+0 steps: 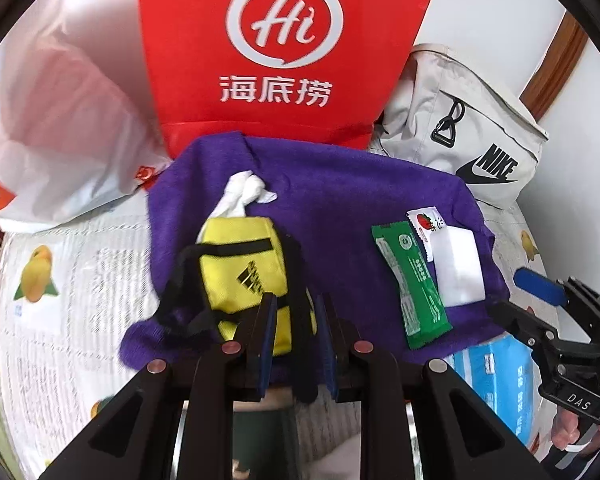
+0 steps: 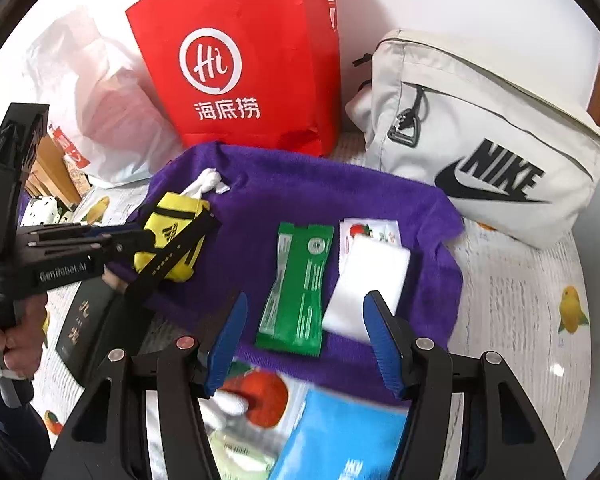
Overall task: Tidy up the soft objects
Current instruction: 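Move the left gripper to the white glove while the right approaches the clear plastic bag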
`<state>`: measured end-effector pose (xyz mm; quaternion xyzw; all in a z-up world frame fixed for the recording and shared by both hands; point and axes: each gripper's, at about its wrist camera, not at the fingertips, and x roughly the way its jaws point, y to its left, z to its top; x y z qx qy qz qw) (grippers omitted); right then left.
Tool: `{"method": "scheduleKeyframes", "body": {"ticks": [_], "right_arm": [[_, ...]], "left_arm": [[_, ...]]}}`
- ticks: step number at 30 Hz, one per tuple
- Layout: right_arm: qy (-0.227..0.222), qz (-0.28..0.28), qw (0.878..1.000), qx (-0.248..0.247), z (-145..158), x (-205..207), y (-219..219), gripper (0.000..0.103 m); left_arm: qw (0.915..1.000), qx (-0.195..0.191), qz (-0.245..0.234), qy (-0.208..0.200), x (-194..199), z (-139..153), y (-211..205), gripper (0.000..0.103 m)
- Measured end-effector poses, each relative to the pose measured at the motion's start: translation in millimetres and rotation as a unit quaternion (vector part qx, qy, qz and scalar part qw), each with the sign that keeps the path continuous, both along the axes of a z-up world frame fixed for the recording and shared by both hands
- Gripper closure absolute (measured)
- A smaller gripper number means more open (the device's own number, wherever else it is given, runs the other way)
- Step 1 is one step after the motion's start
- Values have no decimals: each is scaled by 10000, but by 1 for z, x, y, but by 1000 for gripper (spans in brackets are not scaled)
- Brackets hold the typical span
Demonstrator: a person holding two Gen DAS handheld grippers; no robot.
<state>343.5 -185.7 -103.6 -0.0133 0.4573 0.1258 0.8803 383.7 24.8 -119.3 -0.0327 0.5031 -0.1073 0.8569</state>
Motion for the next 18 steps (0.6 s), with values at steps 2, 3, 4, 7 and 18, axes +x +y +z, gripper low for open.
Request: {"method": "scheduleKeyframes", "body": {"ticks": [2, 3, 4, 7, 18], "right_arm": [[10, -11, 10000, 45, 2, -13, -1, 43], [10, -5, 10000, 62, 2, -19, -1, 43], [6, 6, 10000, 80, 3, -27, -1, 43], [9, 46, 9999, 120, 5, -45, 0, 43], [160, 518, 9985, 19, -10, -113, 24, 43]], "left_arm": [[10000, 3, 57, -20, -10, 3, 5, 83], [10000, 2, 81, -26, -16, 5, 7, 83], [9999, 3, 101, -25, -21, 6, 9, 82], [9998, 13, 175, -67, -40, 10, 15, 75], [9997, -37, 221, -67, -122, 9, 27, 75]]}}
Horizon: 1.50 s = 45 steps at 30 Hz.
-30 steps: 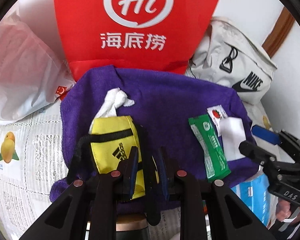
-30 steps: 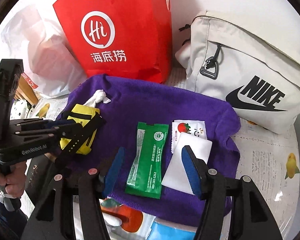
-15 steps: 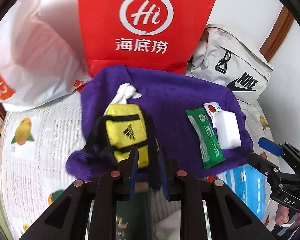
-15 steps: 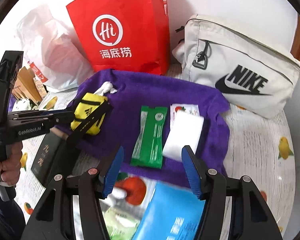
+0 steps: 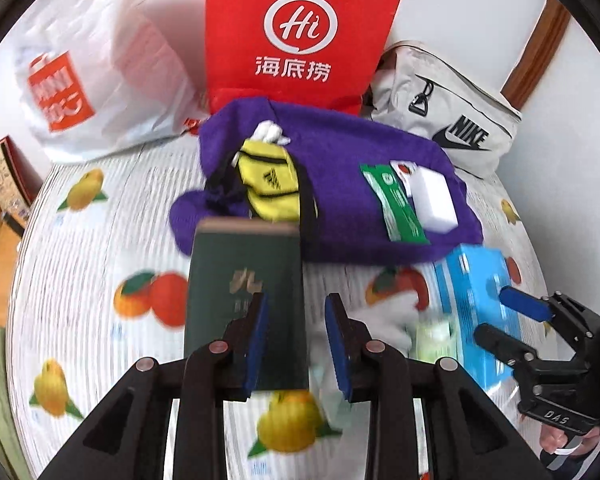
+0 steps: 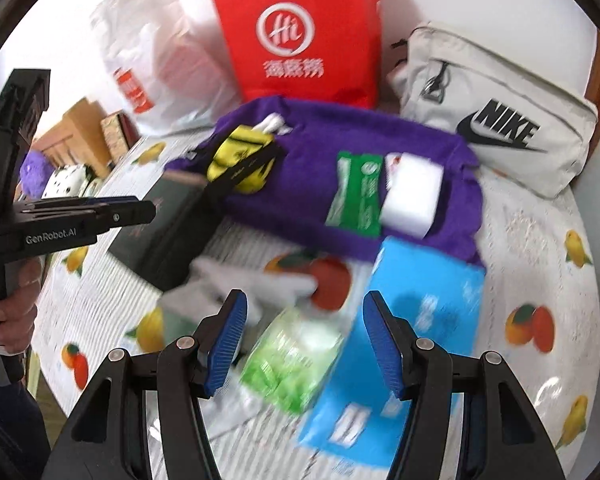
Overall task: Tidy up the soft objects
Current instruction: 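Move the left gripper to the white glove while the right approaches the clear plastic bag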
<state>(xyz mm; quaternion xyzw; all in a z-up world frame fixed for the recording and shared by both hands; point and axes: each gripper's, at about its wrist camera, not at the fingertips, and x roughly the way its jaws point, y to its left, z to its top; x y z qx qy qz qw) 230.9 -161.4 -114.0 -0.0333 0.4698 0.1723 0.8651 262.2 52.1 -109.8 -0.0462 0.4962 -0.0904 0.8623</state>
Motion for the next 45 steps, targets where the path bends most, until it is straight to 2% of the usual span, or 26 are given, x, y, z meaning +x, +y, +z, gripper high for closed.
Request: {"method": "scheduleKeyframes", "body": {"ticks": [3, 5, 12, 17, 21, 27, 28, 30, 32, 40, 45], "right_arm": [[32, 103, 9999, 17, -6, -17, 7, 43], [67, 182, 9998, 24, -10, -29, 12, 43], [167, 277, 9995, -53, -25, -63, 18, 43], [245, 175, 9994, -144, -31, -78, 8, 43], [226, 48, 9994, -239, -33, -91, -7, 43], [426, -190, 9988, -164, -49, -96, -27, 43], [464, -180, 9986, -151, -52, -97, -27, 43], [517, -68, 9986, -117, -56, -101, -25, 43], [528, 14, 9986, -56, -57, -103, -21, 43], [469, 280, 9983, 192, -62, -100, 7, 43], [353, 398, 9986, 46, -69, -91, 34, 34]], "left_arm": [[10000, -54, 2, 18, -20, -3, 4, 74], [10000, -79, 4, 18, -33, -7, 6, 64], [9996, -180, -147, 152, -62, -31, -4, 63], [9993, -217, -292, 131, -64, -48, -19, 63], [9993, -231, -267, 139, -61, -60, -25, 63], [9992, -278, -185, 202, -53, -76, -31, 63], [9992, -305, -164, 190, -52, -77, -32, 64], [9993, -284, -171, 164, -51, -79, -34, 74], [9994, -233, -231, 143, -51, -81, -37, 93], [9995, -231, -219, -7, -67, -71, -25, 96], [9999, -124, -100, -47, -87, -64, -4, 96]]}}
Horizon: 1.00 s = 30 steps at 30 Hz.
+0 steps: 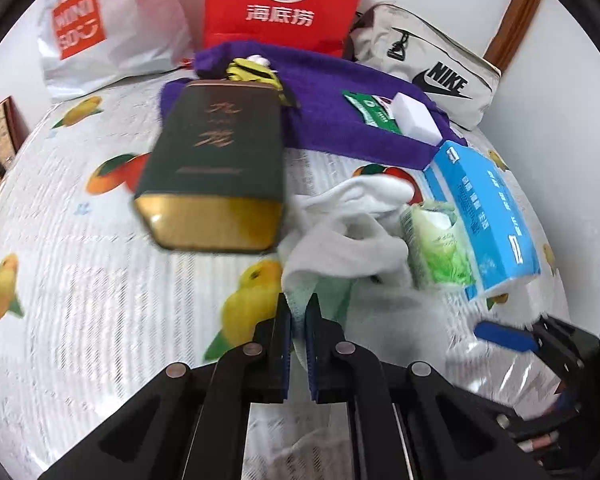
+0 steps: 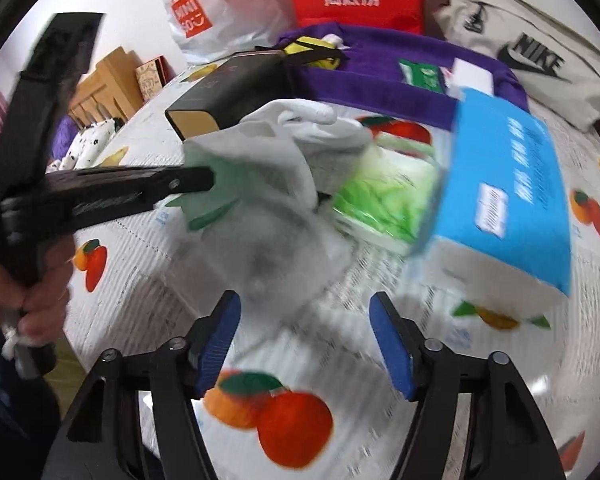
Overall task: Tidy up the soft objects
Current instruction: 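Move the left gripper to the white glove while the right approaches the clear plastic bag, then grasp the white glove with the left gripper while the right grasps the clear plastic bag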
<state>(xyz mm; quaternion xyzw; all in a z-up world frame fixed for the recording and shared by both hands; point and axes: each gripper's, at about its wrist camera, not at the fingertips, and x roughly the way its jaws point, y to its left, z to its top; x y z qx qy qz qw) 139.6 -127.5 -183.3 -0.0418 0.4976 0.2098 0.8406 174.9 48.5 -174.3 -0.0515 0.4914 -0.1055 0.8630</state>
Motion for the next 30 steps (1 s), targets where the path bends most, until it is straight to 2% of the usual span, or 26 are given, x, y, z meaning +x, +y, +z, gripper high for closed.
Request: {"method": "scheduleKeyframes", "body": {"ticks": [6, 11, 13, 14, 16, 17, 18, 19, 21, 23, 30], "right_arm": [[27, -108, 9999, -15, -12, 5, 15, 22], [-274, 4, 9984, -485, -18, -2, 26, 23], [-444, 84, 9964, -719, -20, -8, 29, 28], [-466, 97, 9965, -684, -20, -10, 27, 34], [-503, 105, 9967, -633, -18, -14, 22, 54], [-474, 162, 9972, -560, -17, -15, 20, 59], [-439, 229, 9975, -502, -17, -17, 18, 70], [-411, 279, 9978, -446, -16, -19, 18, 84], [-348, 359, 9979, -400, -16, -22, 17, 97], [-347, 367, 9979, -417, -16, -25, 14, 100], [-288, 226, 9991, -221, -2, -31, -9, 101]], "left_arm": [[9997, 101, 203, 48, -18, -8, 24, 96], [9995, 138, 272, 38, -24, -12, 35, 96], [9996, 123, 268, 55, -24, -12, 36, 96], [9996, 97, 272, 79, -23, -13, 36, 96], [9996, 40, 277, 96, -23, -13, 36, 96], [9996, 13, 267, 95, -22, -13, 35, 96], [9997, -10, 247, 90, -21, -13, 35, 95], [9997, -33, 233, 95, -20, -13, 34, 92], [9997, -43, 231, 72, -18, -12, 32, 80], [9998, -42, 211, -29, -18, -9, 29, 67], [9997, -117, 177, -138, -9, -9, 22, 46]]}}
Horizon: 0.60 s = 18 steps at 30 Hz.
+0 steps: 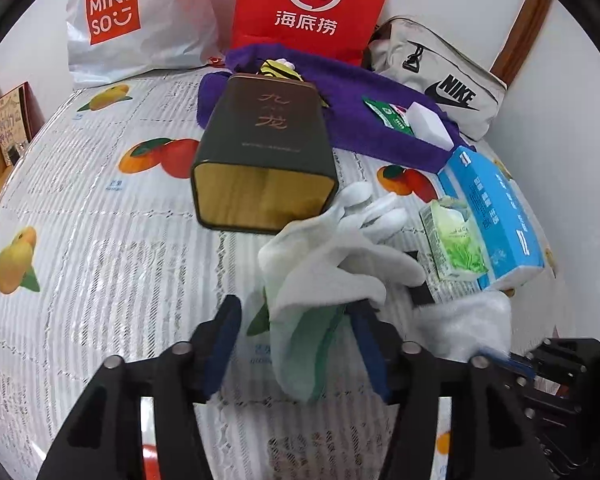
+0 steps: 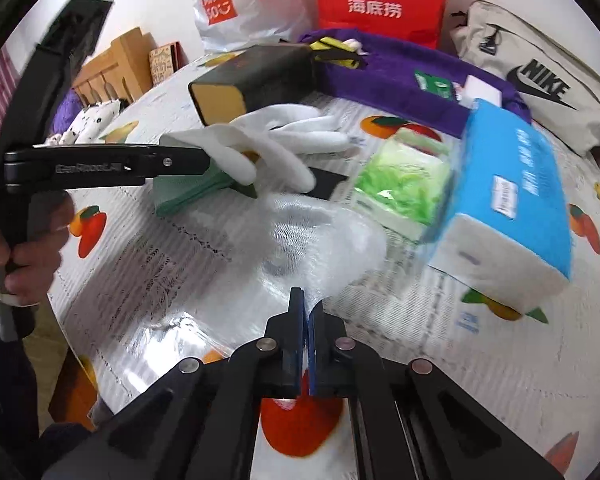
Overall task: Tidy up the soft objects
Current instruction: 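Grasp the white glove with the left gripper while the right grasps the clear plastic bag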
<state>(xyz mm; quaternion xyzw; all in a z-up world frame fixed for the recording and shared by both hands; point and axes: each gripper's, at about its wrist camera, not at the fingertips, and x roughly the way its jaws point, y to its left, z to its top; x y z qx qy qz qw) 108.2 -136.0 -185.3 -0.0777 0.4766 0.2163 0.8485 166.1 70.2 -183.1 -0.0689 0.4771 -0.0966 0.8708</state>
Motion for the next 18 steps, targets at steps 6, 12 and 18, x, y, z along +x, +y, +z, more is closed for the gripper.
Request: {"method": "scheduleKeyframes", "body": {"ticks": [6, 12, 18], "right_arm": [[-83, -192, 9997, 95, 13, 0, -20, 101], [-174, -338, 9990, 242, 24, 0, -34, 101], [-358, -249, 9985, 320, 39, -3, -35, 101]], "left_arm": [[9996, 224, 117, 87, 14, -11, -13, 46], [9994, 301, -139, 32, 14, -6, -21, 92], [9991, 75, -394, -163, -6, 18, -23, 93]]}}
